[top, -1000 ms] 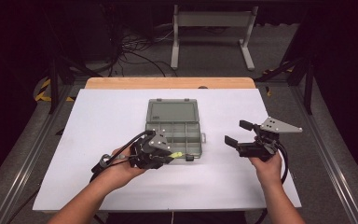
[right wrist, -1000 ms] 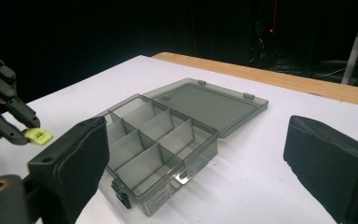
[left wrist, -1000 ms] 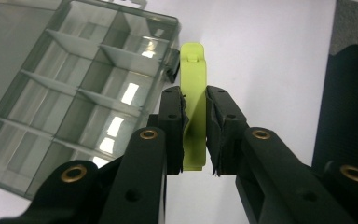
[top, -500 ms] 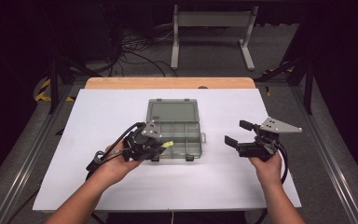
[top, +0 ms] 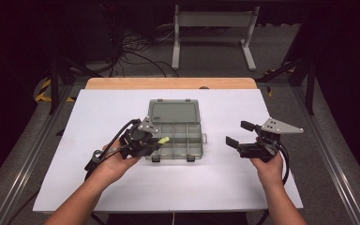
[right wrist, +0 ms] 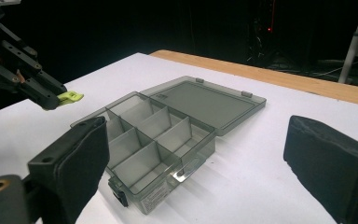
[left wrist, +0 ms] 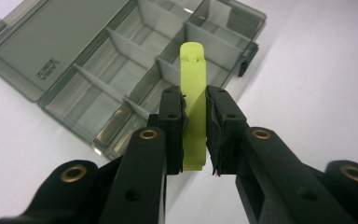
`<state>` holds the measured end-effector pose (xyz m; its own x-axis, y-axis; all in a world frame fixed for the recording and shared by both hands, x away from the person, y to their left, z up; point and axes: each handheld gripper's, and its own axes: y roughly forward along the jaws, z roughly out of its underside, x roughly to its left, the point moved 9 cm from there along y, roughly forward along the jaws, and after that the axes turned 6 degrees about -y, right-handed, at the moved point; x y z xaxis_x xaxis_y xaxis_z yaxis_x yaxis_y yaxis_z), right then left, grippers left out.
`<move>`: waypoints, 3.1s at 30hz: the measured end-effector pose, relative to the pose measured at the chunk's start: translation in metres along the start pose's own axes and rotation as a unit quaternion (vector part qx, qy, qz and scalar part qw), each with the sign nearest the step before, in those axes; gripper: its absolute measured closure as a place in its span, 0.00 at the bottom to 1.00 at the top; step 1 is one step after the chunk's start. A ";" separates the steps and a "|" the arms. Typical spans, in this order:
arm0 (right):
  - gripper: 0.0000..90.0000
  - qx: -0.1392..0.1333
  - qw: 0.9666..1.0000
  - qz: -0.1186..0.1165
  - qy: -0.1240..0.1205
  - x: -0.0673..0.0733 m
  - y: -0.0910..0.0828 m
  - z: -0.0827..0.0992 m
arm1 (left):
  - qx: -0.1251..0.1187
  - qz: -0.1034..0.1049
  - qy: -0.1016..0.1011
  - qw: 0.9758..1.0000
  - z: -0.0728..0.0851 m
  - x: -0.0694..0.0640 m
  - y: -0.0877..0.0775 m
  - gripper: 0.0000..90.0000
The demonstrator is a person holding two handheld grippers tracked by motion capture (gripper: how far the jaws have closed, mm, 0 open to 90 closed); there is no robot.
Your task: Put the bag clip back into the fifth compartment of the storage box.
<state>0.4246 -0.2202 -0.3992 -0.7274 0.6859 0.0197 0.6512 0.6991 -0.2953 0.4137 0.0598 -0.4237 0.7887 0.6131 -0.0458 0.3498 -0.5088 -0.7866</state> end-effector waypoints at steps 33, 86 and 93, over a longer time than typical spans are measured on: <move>0.08 0.002 1.000 0.001 0.003 0.000 0.001 0.001 | 0.027 -0.029 -0.055 0.998 0.013 0.030 0.021 0.86; 0.08 0.009 1.000 0.001 -0.003 0.001 0.002 0.003 | 0.066 -0.017 -0.113 0.991 0.028 0.039 0.045 0.76; 0.08 0.009 1.000 0.002 -0.003 0.001 0.002 0.003 | 0.047 -0.013 -0.105 0.993 0.024 0.039 0.040 0.67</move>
<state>0.4244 -0.2183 -0.4024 -0.7264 0.6872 0.0129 0.6499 0.6928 -0.3127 0.4463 0.0776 -0.4718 0.6535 0.7429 -0.1451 0.3118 -0.4388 -0.8428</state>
